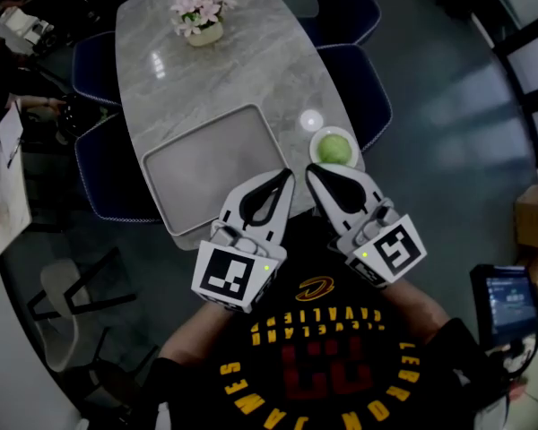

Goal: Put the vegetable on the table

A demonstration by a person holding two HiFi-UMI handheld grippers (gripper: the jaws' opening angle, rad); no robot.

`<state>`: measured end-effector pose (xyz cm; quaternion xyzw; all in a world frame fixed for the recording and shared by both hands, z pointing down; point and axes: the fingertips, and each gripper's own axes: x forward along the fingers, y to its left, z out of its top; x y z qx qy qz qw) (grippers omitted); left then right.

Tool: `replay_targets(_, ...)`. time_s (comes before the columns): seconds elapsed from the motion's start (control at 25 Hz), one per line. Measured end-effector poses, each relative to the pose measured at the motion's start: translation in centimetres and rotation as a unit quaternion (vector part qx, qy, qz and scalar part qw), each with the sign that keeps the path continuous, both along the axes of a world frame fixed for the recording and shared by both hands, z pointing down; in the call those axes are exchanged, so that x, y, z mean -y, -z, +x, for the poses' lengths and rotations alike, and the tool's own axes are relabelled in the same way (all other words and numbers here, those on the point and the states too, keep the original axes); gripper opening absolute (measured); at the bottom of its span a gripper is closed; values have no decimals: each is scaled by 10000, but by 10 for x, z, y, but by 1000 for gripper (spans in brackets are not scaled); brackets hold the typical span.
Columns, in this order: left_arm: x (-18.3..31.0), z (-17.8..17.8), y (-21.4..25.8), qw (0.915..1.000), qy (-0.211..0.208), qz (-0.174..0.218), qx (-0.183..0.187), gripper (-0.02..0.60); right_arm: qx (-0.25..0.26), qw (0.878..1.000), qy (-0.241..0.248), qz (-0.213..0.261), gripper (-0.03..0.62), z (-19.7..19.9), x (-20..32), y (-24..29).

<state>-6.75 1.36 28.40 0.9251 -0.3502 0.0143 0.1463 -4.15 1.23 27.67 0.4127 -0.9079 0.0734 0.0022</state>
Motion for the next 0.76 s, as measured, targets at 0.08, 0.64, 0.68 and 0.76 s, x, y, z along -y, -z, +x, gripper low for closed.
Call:
replay_targets(0.08, -1, -1, 0, 10000, 27, -8, 7, 0, 4, 10000, 23, 6, 5, -1, -1, 0)
replay_targets(0.64, 0, 2, -1, 9999, 108, 40, 81, 0, -1, 10000, 38, 9, 5, 2, 1, 1)
replay_targets(0.68, 1, 3, 0, 9999, 121, 38, 84, 0, -46, 10000, 30, -30, 5, 4, 2, 1)
replay_targets(0.76, 2, 4, 2, 9998, 144, 38, 89, 0, -97, 9999, 27, -87, 5, 5, 4, 1)
